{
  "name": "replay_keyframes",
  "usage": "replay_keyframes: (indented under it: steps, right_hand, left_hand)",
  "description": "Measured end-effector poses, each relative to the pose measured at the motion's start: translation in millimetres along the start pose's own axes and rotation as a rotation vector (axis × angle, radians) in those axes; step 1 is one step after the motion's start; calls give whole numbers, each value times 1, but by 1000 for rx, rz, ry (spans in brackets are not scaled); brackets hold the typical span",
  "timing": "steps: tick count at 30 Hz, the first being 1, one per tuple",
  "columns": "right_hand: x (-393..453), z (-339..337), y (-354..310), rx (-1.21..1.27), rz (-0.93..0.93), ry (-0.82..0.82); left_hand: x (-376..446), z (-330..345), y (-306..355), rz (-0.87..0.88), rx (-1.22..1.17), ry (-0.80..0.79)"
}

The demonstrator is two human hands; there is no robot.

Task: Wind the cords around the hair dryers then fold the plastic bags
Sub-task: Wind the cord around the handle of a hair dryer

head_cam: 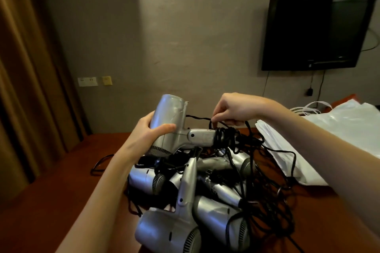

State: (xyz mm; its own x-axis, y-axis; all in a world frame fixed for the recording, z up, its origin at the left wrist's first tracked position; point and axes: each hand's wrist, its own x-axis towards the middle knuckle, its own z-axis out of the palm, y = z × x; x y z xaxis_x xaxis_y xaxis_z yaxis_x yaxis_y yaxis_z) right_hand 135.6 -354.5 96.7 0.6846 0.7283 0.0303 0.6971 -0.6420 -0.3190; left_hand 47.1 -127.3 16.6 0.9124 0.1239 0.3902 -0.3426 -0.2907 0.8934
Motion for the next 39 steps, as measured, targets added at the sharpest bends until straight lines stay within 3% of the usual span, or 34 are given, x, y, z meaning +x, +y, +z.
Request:
replay_keyframes:
  steps: [2,6,10,13,17,19,25,30,32,35,39]
  right_hand:
    - [-1,0,7,-45,-16,52]
    - [3,-5,15,-395,103,136]
    - [-1,-10,25,-503,161,229]
    - [-1,-5,30,-332,145,132]
    - [-13,-18,46,276,197,-187]
    - [-17,-21,53,325,164,-230]
    - [1,14,24,-50,-17,166]
    - [-14,64,17,-61,-155,488]
    - [-21,75,16,-5,-199,533]
    - [-22,79,23,282,-274,378]
    - [-12,64,42,461,-186,78]
  left_hand:
    - [1,1,-1,-5,10,5]
    - [7,6,-1,-9,27,-5]
    - [12,11,-4,-33,18,4]
    - [14,13,-5,-47,55,-33]
    - [16,6,-6,-42,85,-21]
    - [17,4,-6,-42,87,0]
    - [22,25,-8,24,174,156]
    - [25,27,-11,-47,-46,313]
    - [28,25,-11,-95,-130,366]
    - [28,19,-10,-181,-313,411]
    - [23,17,-8,-259,-466,285]
